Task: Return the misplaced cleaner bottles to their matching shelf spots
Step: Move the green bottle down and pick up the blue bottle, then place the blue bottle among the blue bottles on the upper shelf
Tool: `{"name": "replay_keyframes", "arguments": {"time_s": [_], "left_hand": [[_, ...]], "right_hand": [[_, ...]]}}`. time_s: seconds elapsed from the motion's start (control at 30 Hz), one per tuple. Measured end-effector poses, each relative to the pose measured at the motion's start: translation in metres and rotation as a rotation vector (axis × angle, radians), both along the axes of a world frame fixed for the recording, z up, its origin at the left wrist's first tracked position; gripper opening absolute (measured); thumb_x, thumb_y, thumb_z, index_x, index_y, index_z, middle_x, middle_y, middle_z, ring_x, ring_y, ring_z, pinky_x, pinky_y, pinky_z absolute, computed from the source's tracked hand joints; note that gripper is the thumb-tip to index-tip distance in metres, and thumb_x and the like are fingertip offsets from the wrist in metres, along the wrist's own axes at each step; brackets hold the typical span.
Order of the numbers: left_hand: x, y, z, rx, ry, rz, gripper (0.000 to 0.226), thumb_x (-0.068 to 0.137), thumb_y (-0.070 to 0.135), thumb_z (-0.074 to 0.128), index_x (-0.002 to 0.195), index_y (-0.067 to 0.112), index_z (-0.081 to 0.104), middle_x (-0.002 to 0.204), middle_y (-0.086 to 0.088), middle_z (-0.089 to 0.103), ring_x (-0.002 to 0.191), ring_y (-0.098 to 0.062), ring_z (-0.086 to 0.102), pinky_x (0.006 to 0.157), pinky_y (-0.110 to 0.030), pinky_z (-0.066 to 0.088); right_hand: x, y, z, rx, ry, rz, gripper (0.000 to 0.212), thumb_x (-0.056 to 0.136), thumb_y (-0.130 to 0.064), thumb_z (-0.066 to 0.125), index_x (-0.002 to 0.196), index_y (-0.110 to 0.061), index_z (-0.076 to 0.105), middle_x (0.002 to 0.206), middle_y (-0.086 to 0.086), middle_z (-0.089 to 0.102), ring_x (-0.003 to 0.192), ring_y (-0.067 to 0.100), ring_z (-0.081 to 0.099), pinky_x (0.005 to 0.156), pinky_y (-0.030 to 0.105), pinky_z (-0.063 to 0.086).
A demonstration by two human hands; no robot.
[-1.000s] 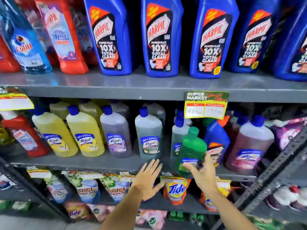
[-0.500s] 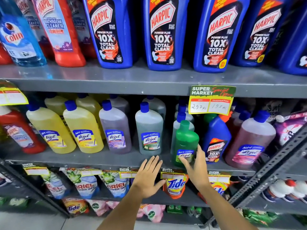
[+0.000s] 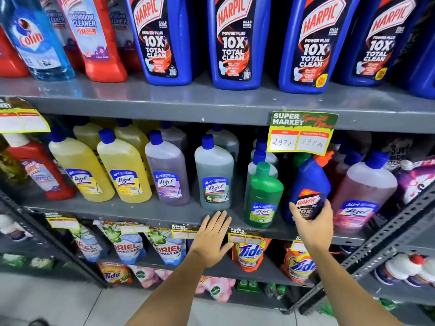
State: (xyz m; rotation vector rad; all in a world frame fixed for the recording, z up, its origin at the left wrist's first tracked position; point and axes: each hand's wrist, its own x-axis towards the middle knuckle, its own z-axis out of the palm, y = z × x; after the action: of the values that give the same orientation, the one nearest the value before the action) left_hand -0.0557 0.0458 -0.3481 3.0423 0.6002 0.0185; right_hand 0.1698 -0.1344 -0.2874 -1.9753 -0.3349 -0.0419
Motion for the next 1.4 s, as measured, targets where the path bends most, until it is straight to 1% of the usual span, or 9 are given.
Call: {"name": "replay_keyframes", "arguments": {"time_s": [0.1, 0.23, 0.4, 0.57, 0.63, 0.8, 0.97, 1.13, 1.4], "left_hand": [[-0.001, -0.006, 0.004, -0.015, 0.019, 0.036, 0.078, 0.092, 0.061, 0.003, 0.155, 0.016, -0.004, 0.161, -0.002, -0.01, 0.148, -0.02, -0.011, 0.118, -0.04, -0.011], [0.003, -0.009, 0.031, -0.108, -0.022, 0.031, 0.064, 0.103, 0.04, 0.034, 0.156, 0.018, 0.007, 0.162, 0.002, -0.009, 0.149, -0.021, 0.003, 0.119, -0.04, 0.005], [0.01, -0.016, 0.128, 0.022, -0.538, -0.1, 0.048, 0.09, 0.013, 0.053, 0.138, 0.009, 0.05, 0.153, -0.01, 0.035, 0.119, -0.03, 0.052, 0.094, -0.044, 0.047], [0.03, -0.037, 0.244, 0.28, -0.938, -0.259, 0.03, 0.09, 0.018, 0.052, 0.111, 0.004, 0.068, 0.128, -0.017, 0.058, 0.108, -0.031, 0.053, 0.085, -0.038, 0.039], [0.041, -0.04, 0.279, 0.344, -0.939, -0.272, 0.034, 0.091, 0.021, 0.05, 0.115, 0.003, 0.066, 0.13, -0.016, 0.058, 0.114, -0.033, 0.052, 0.088, -0.04, 0.037], [0.064, -0.027, 0.314, 0.323, -0.742, -0.113, 0.053, 0.099, 0.039, 0.036, 0.133, 0.004, 0.054, 0.141, -0.014, 0.053, 0.131, -0.032, 0.045, 0.105, -0.043, 0.03], [0.065, -0.032, 0.316, 0.277, -0.747, -0.075, 0.056, 0.098, 0.045, 0.034, 0.128, 0.004, 0.059, 0.13, -0.013, 0.061, 0.122, -0.028, 0.053, 0.103, -0.042, 0.035], [0.064, -0.032, 0.314, 0.267, -0.75, -0.067, 0.056, 0.099, 0.046, 0.034, 0.13, 0.007, 0.058, 0.133, -0.01, 0.06, 0.124, -0.026, 0.051, 0.105, -0.04, 0.032], [0.067, -0.031, 0.31, 0.239, -0.767, -0.049, 0.055, 0.099, 0.047, 0.032, 0.133, 0.01, 0.056, 0.135, -0.007, 0.058, 0.127, -0.023, 0.049, 0.108, -0.035, 0.026]], "right_hand": [[0.005, 0.005, -0.001, -0.055, 0.041, 0.017, 0.098, 0.059, -0.061, 0.083, 0.136, -0.019, 0.039, 0.131, 0.005, 0.06, 0.119, 0.029, 0.059, 0.101, 0.046, 0.047], [0.011, 0.0, 0.012, -0.136, 0.013, 0.012, 0.09, 0.054, -0.053, 0.088, 0.124, -0.013, 0.048, 0.119, 0.013, 0.067, 0.111, 0.035, 0.063, 0.094, 0.046, 0.05], [-0.016, -0.038, 0.031, -0.057, -0.069, 0.027, 0.083, 0.052, -0.041, 0.094, 0.116, -0.009, 0.053, 0.103, 0.014, 0.069, 0.101, 0.037, 0.067, 0.086, 0.042, 0.048], [-0.043, -0.085, 0.087, 0.177, -0.189, 0.061, 0.083, 0.032, -0.071, 0.08, 0.089, -0.017, 0.054, 0.074, 0.005, 0.065, 0.069, 0.018, 0.064, 0.077, 0.021, 0.048], [-0.047, -0.096, 0.129, 0.307, -0.296, 0.088, 0.08, 0.033, -0.059, 0.08, 0.092, -0.008, 0.057, 0.075, 0.004, 0.063, 0.064, -0.002, 0.059, 0.072, 0.004, 0.041], [-0.036, -0.101, 0.243, 0.517, -0.535, 0.16, 0.057, 0.047, -0.051, 0.079, 0.092, -0.028, 0.052, 0.073, -0.026, 0.063, 0.067, -0.012, 0.06, 0.071, 0.009, 0.045], [-0.006, -0.073, 0.328, 0.387, -0.595, 0.032, 0.084, 0.047, -0.069, 0.079, 0.11, -0.018, 0.06, 0.102, -0.003, 0.069, 0.096, 0.018, 0.067, 0.089, 0.037, 0.052], [0.007, -0.038, 0.341, 0.076, -0.49, 0.006, 0.087, 0.049, -0.073, 0.077, 0.108, -0.012, 0.057, 0.114, 0.014, 0.069, 0.108, 0.035, 0.063, 0.089, 0.043, 0.047], [0.004, -0.024, 0.336, -0.015, -0.408, -0.01, 0.094, 0.051, -0.08, 0.071, 0.112, -0.012, 0.049, 0.12, 0.012, 0.064, 0.112, 0.038, 0.06, 0.087, 0.048, 0.048]]}}
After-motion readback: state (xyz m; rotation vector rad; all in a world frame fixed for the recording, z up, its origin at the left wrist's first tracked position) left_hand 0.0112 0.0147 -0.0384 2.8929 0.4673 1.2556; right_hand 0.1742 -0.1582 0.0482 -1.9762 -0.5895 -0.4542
